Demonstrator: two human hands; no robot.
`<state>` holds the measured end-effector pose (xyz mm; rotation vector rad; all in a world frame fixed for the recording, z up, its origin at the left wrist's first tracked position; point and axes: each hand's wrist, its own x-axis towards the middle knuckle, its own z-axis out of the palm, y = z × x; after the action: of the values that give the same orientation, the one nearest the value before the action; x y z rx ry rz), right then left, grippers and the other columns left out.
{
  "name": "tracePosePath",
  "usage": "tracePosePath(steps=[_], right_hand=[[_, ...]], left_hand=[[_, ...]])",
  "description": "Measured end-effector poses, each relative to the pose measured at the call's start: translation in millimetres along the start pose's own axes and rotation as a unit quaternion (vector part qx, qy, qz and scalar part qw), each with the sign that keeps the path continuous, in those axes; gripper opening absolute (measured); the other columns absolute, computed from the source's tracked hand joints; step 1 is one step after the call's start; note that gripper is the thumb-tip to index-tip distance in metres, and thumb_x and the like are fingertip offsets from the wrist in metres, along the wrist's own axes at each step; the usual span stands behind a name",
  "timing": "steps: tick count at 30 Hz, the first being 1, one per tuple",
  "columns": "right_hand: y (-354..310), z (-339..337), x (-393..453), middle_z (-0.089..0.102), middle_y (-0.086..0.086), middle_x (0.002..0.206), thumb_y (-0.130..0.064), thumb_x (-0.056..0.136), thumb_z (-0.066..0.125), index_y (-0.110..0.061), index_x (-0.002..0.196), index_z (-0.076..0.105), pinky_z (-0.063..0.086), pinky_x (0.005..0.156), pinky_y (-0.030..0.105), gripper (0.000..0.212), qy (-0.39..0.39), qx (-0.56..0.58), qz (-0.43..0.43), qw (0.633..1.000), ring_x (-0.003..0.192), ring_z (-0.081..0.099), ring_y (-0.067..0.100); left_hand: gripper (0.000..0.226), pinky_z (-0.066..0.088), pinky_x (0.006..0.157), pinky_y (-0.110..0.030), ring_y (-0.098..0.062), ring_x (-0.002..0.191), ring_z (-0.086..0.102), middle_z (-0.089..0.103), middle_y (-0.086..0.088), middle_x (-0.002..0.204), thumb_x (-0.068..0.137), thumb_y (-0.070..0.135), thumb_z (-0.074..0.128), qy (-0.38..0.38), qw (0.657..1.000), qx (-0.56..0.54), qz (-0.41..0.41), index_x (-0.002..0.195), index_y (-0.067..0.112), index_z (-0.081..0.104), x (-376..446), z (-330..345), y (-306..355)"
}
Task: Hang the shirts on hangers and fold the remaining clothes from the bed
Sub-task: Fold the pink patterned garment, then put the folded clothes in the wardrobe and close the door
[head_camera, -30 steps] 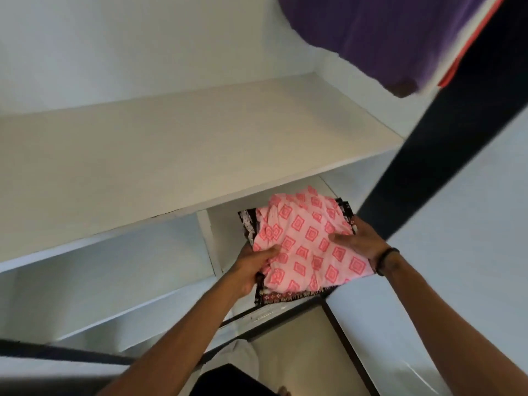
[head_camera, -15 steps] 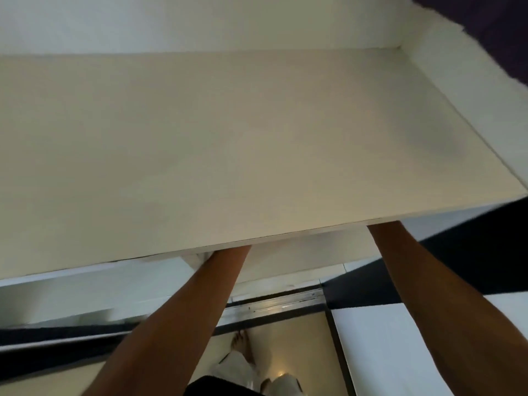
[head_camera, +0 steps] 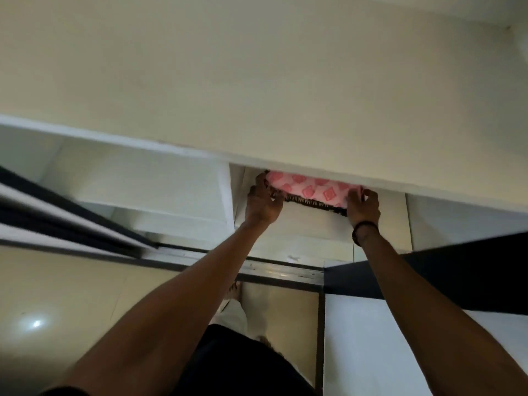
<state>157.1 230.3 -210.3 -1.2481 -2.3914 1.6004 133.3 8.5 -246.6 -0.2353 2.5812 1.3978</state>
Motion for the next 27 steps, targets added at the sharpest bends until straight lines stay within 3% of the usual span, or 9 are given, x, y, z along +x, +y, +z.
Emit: tracePosePath(steps=[3, 6, 8, 11, 14, 17, 19, 22, 27], right_hand=[[28.0, -5.4, -22.7, 0.058, 0.018, 0.143, -0.033, 0.104, 0.059, -0.008, 0.154, 0.033, 0.038, 0.090, 0.027, 0.061, 0.042, 0.019, 0.026, 0.999, 0.129, 0.058, 0.035], [55.6, 0.4, -55.6, 0.061, 0.019, 0.137, -0.025, 0.103, 0.060, -0.010, 0.147, 0.040, 0.039, 0.090, 0.025, 0.051, 0.032, 0.006, 0.008, 0.999, 0.124, 0.060, 0.034], [70.1, 11.0, -86.0, 0.063, 0.018, 0.130, -0.025, 0.102, 0.060, -0.013, 0.146, 0.041, 0.044, 0.092, 0.029, 0.050, -0.006, -0.022, -0.021, 1.000, 0.118, 0.062, 0.032], [92.5, 35.1, -133.6, 0.064, 0.009, 0.111, -0.024, 0.102, 0.059, -0.014, 0.138, 0.048, 0.048, 0.093, 0.031, 0.039, -0.079, -0.066, -0.050, 0.993, 0.107, 0.063, 0.027], [104.9, 69.8, -181.8, 0.066, 0.001, 0.091, -0.021, 0.098, 0.062, -0.017, 0.122, 0.059, 0.054, 0.089, 0.034, 0.024, -0.179, -0.116, -0.075, 0.974, 0.096, 0.068, 0.027], [129.9, 125.1, -196.2, 0.075, 0.005, 0.080, -0.029, 0.078, 0.067, -0.027, 0.090, 0.068, 0.063, 0.083, 0.045, 0.012, -0.256, -0.170, -0.115, 0.945, 0.084, 0.075, 0.029], [154.3, 166.7, -227.9, 0.077, 0.004, 0.077, -0.035, 0.071, 0.066, -0.029, 0.080, 0.070, 0.064, 0.078, 0.049, 0.012, -0.311, -0.210, -0.136, 0.917, 0.078, 0.076, 0.026], [152.0, 192.5, -329.6, 0.077, 0.005, 0.073, -0.018, 0.085, 0.061, -0.022, 0.080, 0.068, 0.059, 0.058, 0.031, 0.010, -0.404, -0.273, -0.154, 0.860, 0.060, 0.070, 0.017], [185.3, 268.3, -454.0, 0.076, 0.007, 0.078, -0.009, 0.092, 0.056, -0.012, 0.090, 0.071, 0.050, 0.047, 0.021, 0.016, -0.507, -0.361, -0.223, 0.750, 0.050, 0.064, 0.009]], left_hand=[[0.072, 0.046, 0.094, -0.031, -0.031, 0.127, 0.056, 0.058, -0.016, 0.139, 0.094, 0.032, 0.072, -0.032, 0.999, 0.007, -0.012, 0.153, 0.015, 0.035, -43.4, -10.8, -17.1], [0.057, 0.047, 0.102, -0.029, -0.025, 0.126, 0.059, 0.063, -0.011, 0.136, 0.093, 0.037, 0.073, -0.093, 0.995, 0.022, -0.005, 0.142, 0.017, 0.052, -89.9, -13.4, -36.3], [0.044, 0.051, 0.094, -0.027, -0.018, 0.111, 0.066, 0.069, -0.005, 0.123, 0.091, 0.038, 0.076, -0.101, 0.994, -0.017, -0.032, 0.129, 0.021, 0.062, -119.0, -15.5, -49.9], [0.027, 0.053, 0.068, -0.019, -0.015, 0.077, 0.068, 0.075, -0.007, 0.102, 0.092, 0.034, 0.076, -0.064, 0.989, -0.103, -0.080, 0.115, 0.022, 0.068, -170.0, -27.8, -75.7], [0.022, 0.051, 0.057, -0.012, -0.012, 0.069, 0.066, 0.074, -0.002, 0.090, 0.095, 0.031, 0.072, 0.001, 0.987, -0.107, -0.121, 0.114, 0.020, 0.069, -218.7, -56.2, -112.1], [0.026, 0.058, 0.072, -0.029, -0.022, 0.072, 0.071, 0.077, -0.010, 0.087, 0.088, 0.036, 0.073, 0.082, 0.975, -0.136, -0.155, 0.106, 0.019, 0.070, -258.9, -90.3, -156.8], [0.036, 0.058, 0.074, -0.033, -0.026, 0.073, 0.071, 0.076, -0.012, 0.084, 0.079, 0.043, 0.068, 0.133, 0.958, -0.172, -0.188, 0.104, 0.017, 0.069, -297.7, -109.8, -204.2], [0.018, 0.057, 0.066, -0.035, -0.022, 0.066, 0.066, 0.072, -0.004, 0.074, 0.085, 0.026, 0.066, 0.223, 0.910, -0.237, -0.257, 0.100, 0.016, 0.067, -350.8, -135.4, -262.2], [0.010, 0.054, 0.060, -0.025, -0.018, 0.067, 0.069, 0.075, -0.006, 0.079, 0.094, 0.021, 0.065, 0.332, 0.823, -0.297, -0.353, 0.103, 0.017, 0.069, -435.7, -179.8, -347.1]])
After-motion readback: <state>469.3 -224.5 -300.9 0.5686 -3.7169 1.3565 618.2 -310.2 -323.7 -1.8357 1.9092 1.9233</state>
